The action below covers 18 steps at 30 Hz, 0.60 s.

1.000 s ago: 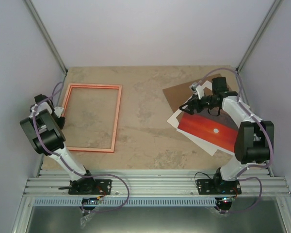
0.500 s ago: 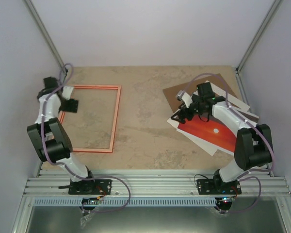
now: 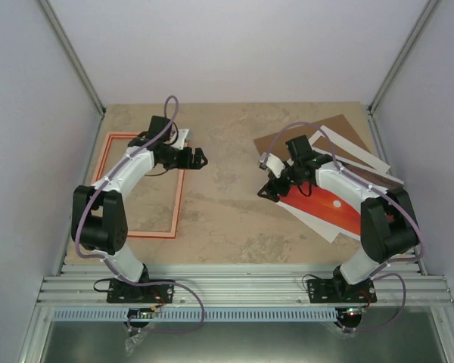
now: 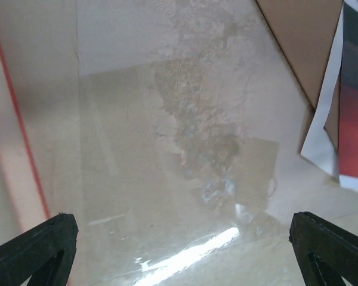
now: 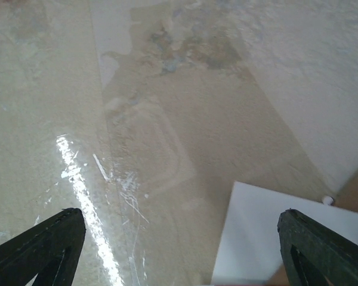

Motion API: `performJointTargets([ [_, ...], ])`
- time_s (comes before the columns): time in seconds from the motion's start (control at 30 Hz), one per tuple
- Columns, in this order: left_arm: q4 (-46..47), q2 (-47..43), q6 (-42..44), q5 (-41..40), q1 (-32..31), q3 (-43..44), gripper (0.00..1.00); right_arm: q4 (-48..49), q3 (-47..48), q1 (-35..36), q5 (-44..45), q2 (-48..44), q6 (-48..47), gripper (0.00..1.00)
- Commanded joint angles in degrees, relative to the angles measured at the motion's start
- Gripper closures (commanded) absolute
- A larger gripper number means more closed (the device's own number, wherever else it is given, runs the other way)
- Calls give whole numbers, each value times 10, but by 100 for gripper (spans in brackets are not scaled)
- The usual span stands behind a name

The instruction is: Put the photo into the frame

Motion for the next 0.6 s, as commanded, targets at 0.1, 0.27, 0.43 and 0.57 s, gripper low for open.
performJointTargets([
  [0.1,64,53,-162,-15,-15,-18,1,52,-3,61,46,39,-12,18],
  [0.27,74,67,-189,-25,-19,-50,2,94,7,89,90,82,13,35],
  [0.43,83,70,-193,-49,-28,-78,8,115,17,102,129,125,28,50],
  [0.57,76,79,-202,-90,-30,-81,9,111,18,102,164,151,21,59],
])
